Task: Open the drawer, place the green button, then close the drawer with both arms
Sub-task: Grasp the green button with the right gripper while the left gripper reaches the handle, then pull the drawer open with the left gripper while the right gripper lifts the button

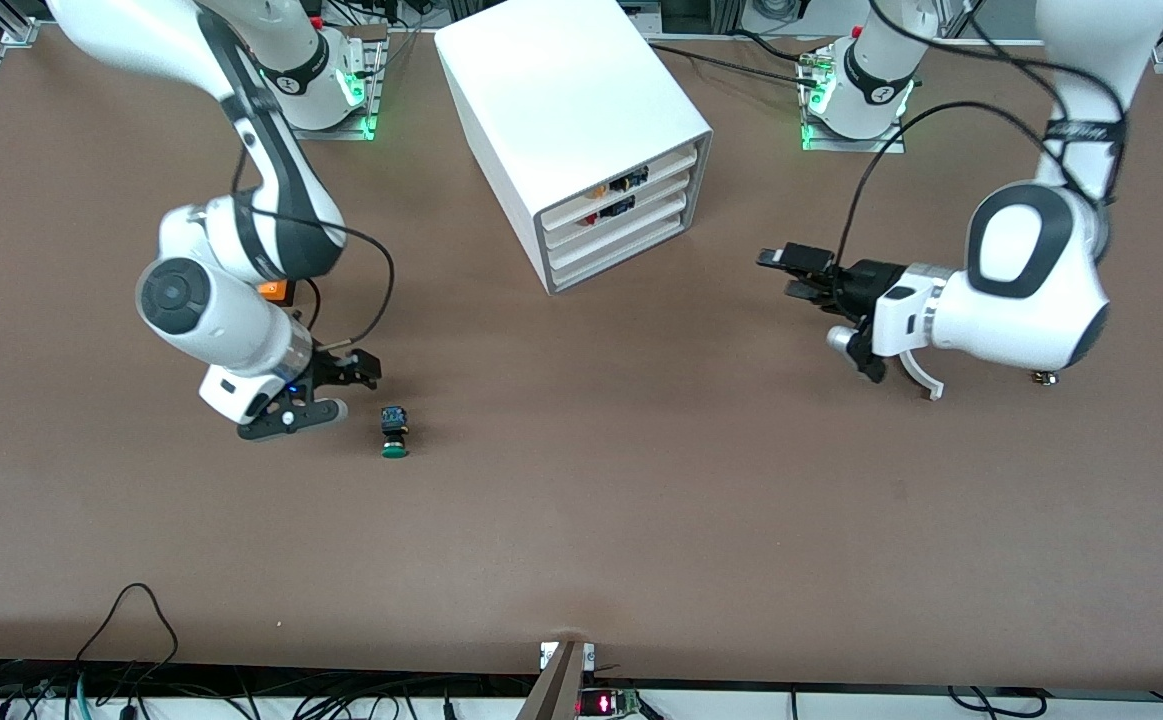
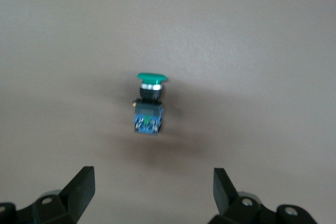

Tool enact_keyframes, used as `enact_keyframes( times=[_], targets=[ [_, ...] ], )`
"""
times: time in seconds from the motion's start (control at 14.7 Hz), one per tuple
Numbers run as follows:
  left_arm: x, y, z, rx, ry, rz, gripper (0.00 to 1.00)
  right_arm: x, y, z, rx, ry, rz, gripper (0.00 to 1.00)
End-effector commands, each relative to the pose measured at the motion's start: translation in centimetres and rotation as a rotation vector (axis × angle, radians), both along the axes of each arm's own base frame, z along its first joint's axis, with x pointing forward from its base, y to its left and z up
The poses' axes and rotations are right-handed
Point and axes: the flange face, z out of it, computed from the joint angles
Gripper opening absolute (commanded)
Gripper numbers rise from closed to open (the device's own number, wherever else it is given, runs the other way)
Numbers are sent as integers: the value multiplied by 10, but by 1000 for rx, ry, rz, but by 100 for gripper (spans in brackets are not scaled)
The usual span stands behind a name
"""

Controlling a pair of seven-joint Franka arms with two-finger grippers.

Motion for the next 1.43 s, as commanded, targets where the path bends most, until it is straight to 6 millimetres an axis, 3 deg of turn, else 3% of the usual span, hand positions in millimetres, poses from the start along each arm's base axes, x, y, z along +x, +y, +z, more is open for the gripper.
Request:
enact_keyframes(
  times=[0.0, 0.14, 0.2, 0.27, 0.48, 0.61, 0.68, 0.75, 0.88, 0.95, 1.22, 1.36],
  targets=[
    [-18, -5, -39, -161, -31, 21, 97, -2, 11, -38, 21, -37, 27, 100],
    [-36, -19, -63, -172, -23, 19, 77, 0, 12, -62, 25, -54, 19, 100],
    [-41, -25, -69, -182, -29, 20, 65, -1, 21, -71, 37, -68, 21, 100],
    [-46, -31, -82, -210, -16, 20, 58, -2, 30, -80, 51, -80, 27, 100],
    [-63, -49, -124, -287, 22, 20, 60, -3, 30, -105, 57, -90, 18, 100],
    [-70, -54, -144, -324, 19, 11, 60, -4, 31, -109, 59, -85, -5, 98],
    [-74, -61, -152, -348, 24, 4, 61, -4, 31, -109, 59, -80, -5, 89],
    [-80, -71, -157, -374, 20, -12, 59, -4, 30, -108, 58, -80, -6, 69],
    [-93, -93, -175, -437, 36, -16, 59, -4, 31, -106, 57, -75, -15, 21],
    [-98, -99, -182, -465, 28, -20, 60, -3, 31, -104, 60, -75, -40, 2],
    [-114, -108, -211, -505, 25, -45, 60, 0, 33, -96, 68, -81, -98, 0],
    [-123, -117, -219, -515, -6, -47, 61, 2, 37, -82, 68, -57, -125, 0]
  ],
)
